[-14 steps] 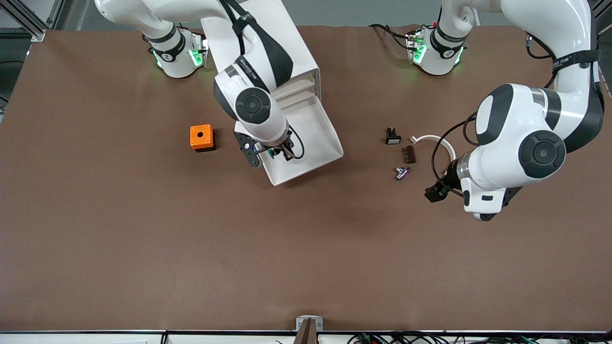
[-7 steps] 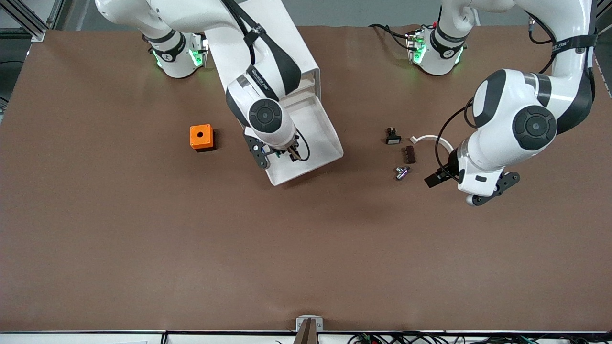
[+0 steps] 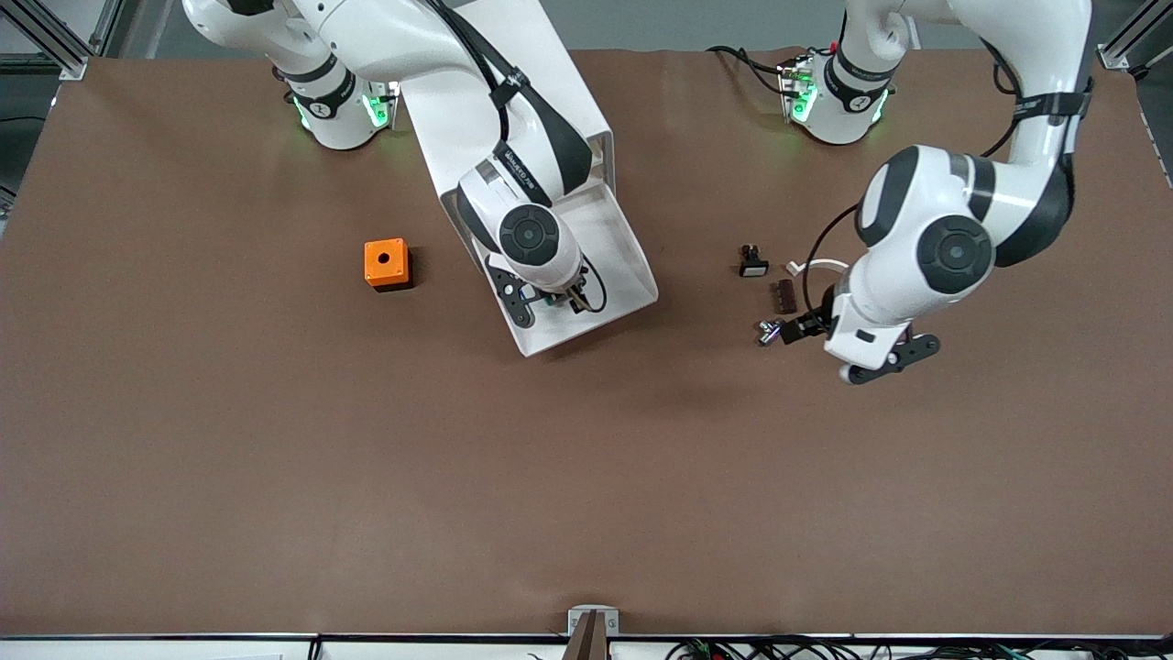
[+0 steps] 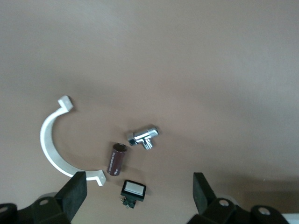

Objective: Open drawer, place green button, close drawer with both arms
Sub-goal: 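Open the right gripper and withdraw it from the drawer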

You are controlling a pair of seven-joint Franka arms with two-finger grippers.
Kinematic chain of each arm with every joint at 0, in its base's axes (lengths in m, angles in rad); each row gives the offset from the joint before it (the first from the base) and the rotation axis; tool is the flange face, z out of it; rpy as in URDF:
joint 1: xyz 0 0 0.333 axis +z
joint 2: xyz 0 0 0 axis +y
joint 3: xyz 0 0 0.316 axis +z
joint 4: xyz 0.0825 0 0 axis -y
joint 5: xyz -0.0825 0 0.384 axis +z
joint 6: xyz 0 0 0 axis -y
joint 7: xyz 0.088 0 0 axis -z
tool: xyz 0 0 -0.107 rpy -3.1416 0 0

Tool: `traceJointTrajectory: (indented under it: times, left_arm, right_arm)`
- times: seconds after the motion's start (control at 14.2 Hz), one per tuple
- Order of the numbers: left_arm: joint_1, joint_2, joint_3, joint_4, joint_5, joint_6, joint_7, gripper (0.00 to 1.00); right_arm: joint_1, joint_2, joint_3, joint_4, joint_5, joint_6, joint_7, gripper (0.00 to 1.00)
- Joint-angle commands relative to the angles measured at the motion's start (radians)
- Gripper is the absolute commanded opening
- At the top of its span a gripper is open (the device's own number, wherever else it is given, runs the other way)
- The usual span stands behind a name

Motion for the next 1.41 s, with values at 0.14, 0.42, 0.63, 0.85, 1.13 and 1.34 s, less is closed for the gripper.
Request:
traceJointTrajectory:
  times: [0.14,0.42,0.63,0.85,1.13,1.34]
  left_arm:
    - [-0.006,0.057,-0.062,-0.008,0.008,0.021,0.012,1.00]
    - [-0.019,0.105,-0.082,-0.004,-0.008,0.029,-0.020,1.00]
    - [-0.046,0.151,-0.099,0.002,-0.061,0.094,-0.091,1.00]
    - [-0.098,0.247,-0.099,0.068,-0.130,0.159,-0.214,1.00]
    - [-0.149,0.370,-0.101,0.211,-0.137,0.180,-0.365,1.00]
    - [-0.213,0.376,-0.102,0.213,-0.153,0.182,-0.402,1.00]
  right_arm:
    - [0.009,-0.012,-0.009,0.015,0.021,-0.018,0.011,1.00]
    - [-0.026,-0.061,-0.019,0.097,0.008,-0.200,0.001,1.00]
    - [-0.114,-0.112,-0.019,0.214,0.008,-0.407,-0.063,1.00]
    - [-0.256,-0.243,-0.019,0.228,0.011,-0.556,-0.279,1.00]
    - [-0.483,-0.373,-0.019,0.222,0.009,-0.700,-0.776,1.00]
    - [-0.620,-0.431,-0.019,0.185,-0.081,-0.707,-1.156,1.00]
